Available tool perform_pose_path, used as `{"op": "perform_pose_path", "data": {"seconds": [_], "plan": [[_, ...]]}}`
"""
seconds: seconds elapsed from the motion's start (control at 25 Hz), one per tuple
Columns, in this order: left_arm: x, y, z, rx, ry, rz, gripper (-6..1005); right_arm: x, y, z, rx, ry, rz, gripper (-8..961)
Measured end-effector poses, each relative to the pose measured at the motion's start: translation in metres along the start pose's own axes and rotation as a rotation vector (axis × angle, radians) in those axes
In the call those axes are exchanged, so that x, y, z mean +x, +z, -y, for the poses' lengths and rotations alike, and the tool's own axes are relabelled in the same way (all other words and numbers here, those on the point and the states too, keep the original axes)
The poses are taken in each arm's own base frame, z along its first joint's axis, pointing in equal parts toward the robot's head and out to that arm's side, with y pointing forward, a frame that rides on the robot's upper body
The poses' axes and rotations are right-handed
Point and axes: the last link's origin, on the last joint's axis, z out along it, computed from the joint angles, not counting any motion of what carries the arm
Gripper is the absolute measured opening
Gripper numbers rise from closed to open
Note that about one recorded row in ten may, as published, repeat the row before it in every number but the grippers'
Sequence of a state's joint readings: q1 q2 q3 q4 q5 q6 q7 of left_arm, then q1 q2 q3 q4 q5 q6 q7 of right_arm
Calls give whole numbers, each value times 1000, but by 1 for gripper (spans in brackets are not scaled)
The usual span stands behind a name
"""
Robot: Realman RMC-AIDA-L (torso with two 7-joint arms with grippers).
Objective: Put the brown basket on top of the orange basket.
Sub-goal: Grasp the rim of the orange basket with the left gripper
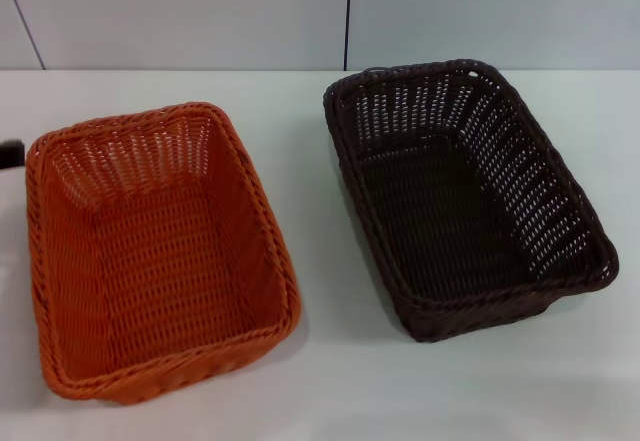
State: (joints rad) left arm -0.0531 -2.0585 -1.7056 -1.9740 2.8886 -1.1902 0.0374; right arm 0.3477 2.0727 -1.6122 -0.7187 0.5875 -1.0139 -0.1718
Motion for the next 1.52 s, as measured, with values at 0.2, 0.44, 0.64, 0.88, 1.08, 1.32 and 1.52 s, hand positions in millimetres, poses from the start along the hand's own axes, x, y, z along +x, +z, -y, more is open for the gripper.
{"op": "perform_pose_path", "data": {"seconds": [0.2, 0.44, 0.64, 0.88, 1.08, 1.32, 1.52], "plan": [[-8, 8, -1, -8, -17, 73, 819, -1, 1, -1, -1, 1, 3, 637], [-16, 16, -8, -23, -61, 111, 814, -2, 2, -2, -5, 3, 6, 637], [-22, 21, -16, -37, -98, 146, 813, -2, 3, -2, -5, 4, 7, 637], [-30, 26, -19, -40, -132, 188, 814, -2, 4, -4, -7, 5, 10, 636], [-38, 32, -18, -34, -152, 221, 814, -3, 5, -4, -9, 7, 13, 636], [-43, 37, -18, -32, -156, 246, 812, -4, 6, -6, -11, 8, 17, 636], [-47, 42, -18, -33, -158, 265, 806, -4, 7, -6, -12, 9, 18, 637]]}}
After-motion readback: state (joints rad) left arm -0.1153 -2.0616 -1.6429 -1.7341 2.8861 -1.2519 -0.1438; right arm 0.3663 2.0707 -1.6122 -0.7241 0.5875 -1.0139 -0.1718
